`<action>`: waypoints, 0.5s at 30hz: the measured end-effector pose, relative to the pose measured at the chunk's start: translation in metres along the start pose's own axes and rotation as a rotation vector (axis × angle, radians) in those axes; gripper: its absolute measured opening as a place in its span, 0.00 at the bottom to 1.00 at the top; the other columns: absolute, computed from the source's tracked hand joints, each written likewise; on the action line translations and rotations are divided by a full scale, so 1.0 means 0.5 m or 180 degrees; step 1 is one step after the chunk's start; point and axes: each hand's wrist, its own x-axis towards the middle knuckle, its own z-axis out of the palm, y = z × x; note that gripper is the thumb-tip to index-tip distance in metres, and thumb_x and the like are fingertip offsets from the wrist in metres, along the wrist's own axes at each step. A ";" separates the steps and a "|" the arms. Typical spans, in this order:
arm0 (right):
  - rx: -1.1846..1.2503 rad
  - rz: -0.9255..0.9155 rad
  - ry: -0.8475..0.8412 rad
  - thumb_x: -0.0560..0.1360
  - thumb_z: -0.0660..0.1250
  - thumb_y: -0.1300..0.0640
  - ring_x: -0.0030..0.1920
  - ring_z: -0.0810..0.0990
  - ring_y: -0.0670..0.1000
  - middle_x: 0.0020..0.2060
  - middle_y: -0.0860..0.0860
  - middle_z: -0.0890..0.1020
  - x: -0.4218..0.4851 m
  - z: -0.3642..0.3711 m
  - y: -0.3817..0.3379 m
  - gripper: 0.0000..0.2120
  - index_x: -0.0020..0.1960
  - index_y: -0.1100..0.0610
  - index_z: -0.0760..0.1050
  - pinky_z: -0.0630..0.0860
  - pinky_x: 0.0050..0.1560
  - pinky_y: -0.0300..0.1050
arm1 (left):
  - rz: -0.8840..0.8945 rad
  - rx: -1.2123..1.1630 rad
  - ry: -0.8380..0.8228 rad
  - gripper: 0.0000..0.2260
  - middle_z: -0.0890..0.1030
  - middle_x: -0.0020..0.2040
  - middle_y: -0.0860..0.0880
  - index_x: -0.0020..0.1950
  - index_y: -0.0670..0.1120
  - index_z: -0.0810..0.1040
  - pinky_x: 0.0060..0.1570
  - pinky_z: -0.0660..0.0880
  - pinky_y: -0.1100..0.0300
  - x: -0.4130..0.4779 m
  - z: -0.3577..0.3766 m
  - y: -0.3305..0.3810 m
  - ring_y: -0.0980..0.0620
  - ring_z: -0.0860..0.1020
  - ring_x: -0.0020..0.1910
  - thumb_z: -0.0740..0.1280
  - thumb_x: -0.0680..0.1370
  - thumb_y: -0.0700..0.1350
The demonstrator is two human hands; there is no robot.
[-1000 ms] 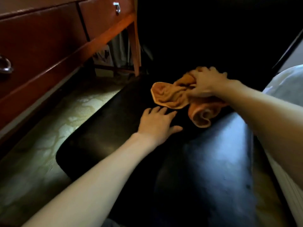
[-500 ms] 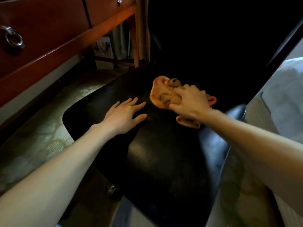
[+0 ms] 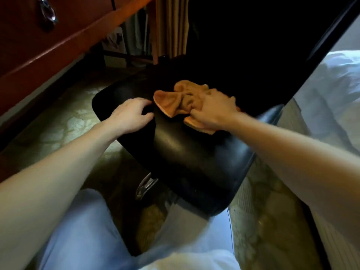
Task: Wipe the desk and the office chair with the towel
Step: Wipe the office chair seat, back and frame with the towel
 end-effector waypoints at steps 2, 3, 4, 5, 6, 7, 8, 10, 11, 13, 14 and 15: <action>-0.0175 -0.0244 0.0099 0.74 0.64 0.34 0.67 0.74 0.63 0.69 0.58 0.74 -0.063 0.027 -0.026 0.32 0.72 0.50 0.71 0.71 0.63 0.62 | 0.0111 0.0072 0.0084 0.19 0.78 0.67 0.39 0.70 0.45 0.78 0.65 0.75 0.42 0.005 0.010 -0.006 0.37 0.75 0.68 0.66 0.80 0.51; -0.0203 -0.0445 0.0069 0.72 0.64 0.33 0.64 0.76 0.63 0.65 0.56 0.77 -0.087 0.028 -0.035 0.32 0.70 0.49 0.73 0.73 0.59 0.59 | 0.0093 0.0114 0.0135 0.20 0.77 0.66 0.39 0.70 0.45 0.79 0.64 0.75 0.41 0.009 0.014 -0.009 0.36 0.75 0.67 0.66 0.80 0.52; -0.0190 -0.0597 -0.0021 0.69 0.62 0.31 0.59 0.79 0.61 0.58 0.53 0.79 -0.110 0.021 -0.038 0.31 0.65 0.48 0.75 0.75 0.54 0.55 | 0.0060 0.0175 0.0151 0.21 0.76 0.66 0.39 0.71 0.45 0.78 0.64 0.75 0.40 0.015 0.016 -0.009 0.35 0.73 0.67 0.66 0.80 0.53; -0.0163 -0.0717 -0.0140 0.65 0.60 0.28 0.54 0.80 0.59 0.51 0.50 0.79 -0.126 0.013 -0.039 0.32 0.61 0.47 0.77 0.74 0.48 0.51 | 0.0044 0.0252 0.0162 0.22 0.75 0.67 0.39 0.72 0.45 0.76 0.64 0.75 0.40 0.020 0.020 -0.011 0.35 0.72 0.68 0.65 0.81 0.54; -0.0138 -0.0801 -0.0256 0.62 0.58 0.27 0.50 0.80 0.57 0.48 0.49 0.79 -0.133 0.005 -0.036 0.34 0.60 0.46 0.78 0.72 0.45 0.48 | 0.0038 0.0330 0.0132 0.23 0.74 0.68 0.38 0.73 0.45 0.75 0.64 0.74 0.39 0.025 0.020 -0.014 0.35 0.71 0.69 0.64 0.82 0.55; -0.0107 -0.0818 -0.0325 0.61 0.57 0.26 0.48 0.78 0.56 0.48 0.48 0.79 -0.139 0.003 -0.030 0.37 0.61 0.45 0.78 0.70 0.44 0.47 | 0.0059 0.0389 0.0111 0.24 0.73 0.69 0.38 0.74 0.44 0.73 0.64 0.73 0.39 0.028 0.029 -0.021 0.35 0.70 0.69 0.63 0.83 0.56; -0.0084 -0.0784 -0.0258 0.62 0.59 0.26 0.50 0.78 0.55 0.50 0.50 0.79 -0.135 -0.005 -0.019 0.37 0.64 0.45 0.78 0.71 0.45 0.47 | 0.0075 0.0459 0.0116 0.24 0.72 0.70 0.38 0.74 0.43 0.71 0.65 0.72 0.39 0.036 0.029 -0.026 0.34 0.69 0.70 0.62 0.83 0.56; -0.0220 -0.0598 0.0063 0.70 0.66 0.31 0.60 0.77 0.58 0.61 0.53 0.78 -0.135 -0.003 0.005 0.35 0.72 0.46 0.73 0.75 0.53 0.51 | 0.0165 0.0514 0.0206 0.24 0.70 0.73 0.38 0.76 0.43 0.70 0.68 0.69 0.39 0.041 0.041 -0.042 0.34 0.67 0.72 0.60 0.84 0.56; -0.0321 -0.0507 0.0143 0.73 0.67 0.34 0.65 0.74 0.60 0.66 0.55 0.75 -0.134 0.009 0.017 0.34 0.76 0.46 0.69 0.74 0.59 0.55 | 0.0244 0.0497 0.0300 0.25 0.69 0.75 0.38 0.76 0.43 0.69 0.71 0.66 0.39 0.043 0.050 -0.049 0.34 0.66 0.73 0.59 0.84 0.56; -0.0431 -0.0410 0.0053 0.76 0.66 0.36 0.70 0.69 0.63 0.70 0.56 0.70 -0.144 0.038 0.024 0.33 0.78 0.46 0.64 0.69 0.65 0.59 | 0.0386 0.0406 0.0438 0.24 0.67 0.78 0.40 0.78 0.45 0.68 0.77 0.58 0.39 0.038 0.070 -0.063 0.36 0.64 0.77 0.56 0.86 0.56; -0.0485 -0.0505 0.0085 0.76 0.64 0.35 0.70 0.68 0.62 0.70 0.56 0.69 -0.157 0.053 0.022 0.33 0.77 0.47 0.65 0.68 0.64 0.59 | 0.0431 0.0353 0.0492 0.24 0.66 0.79 0.41 0.79 0.46 0.67 0.78 0.54 0.40 0.034 0.080 -0.069 0.38 0.62 0.78 0.55 0.86 0.56; -0.0553 -0.0730 0.0192 0.75 0.63 0.34 0.68 0.69 0.62 0.69 0.56 0.70 -0.174 0.065 0.014 0.32 0.75 0.48 0.66 0.68 0.63 0.59 | 0.0449 0.0297 0.0557 0.24 0.65 0.80 0.42 0.80 0.47 0.66 0.79 0.51 0.41 0.030 0.089 -0.076 0.39 0.61 0.79 0.54 0.86 0.55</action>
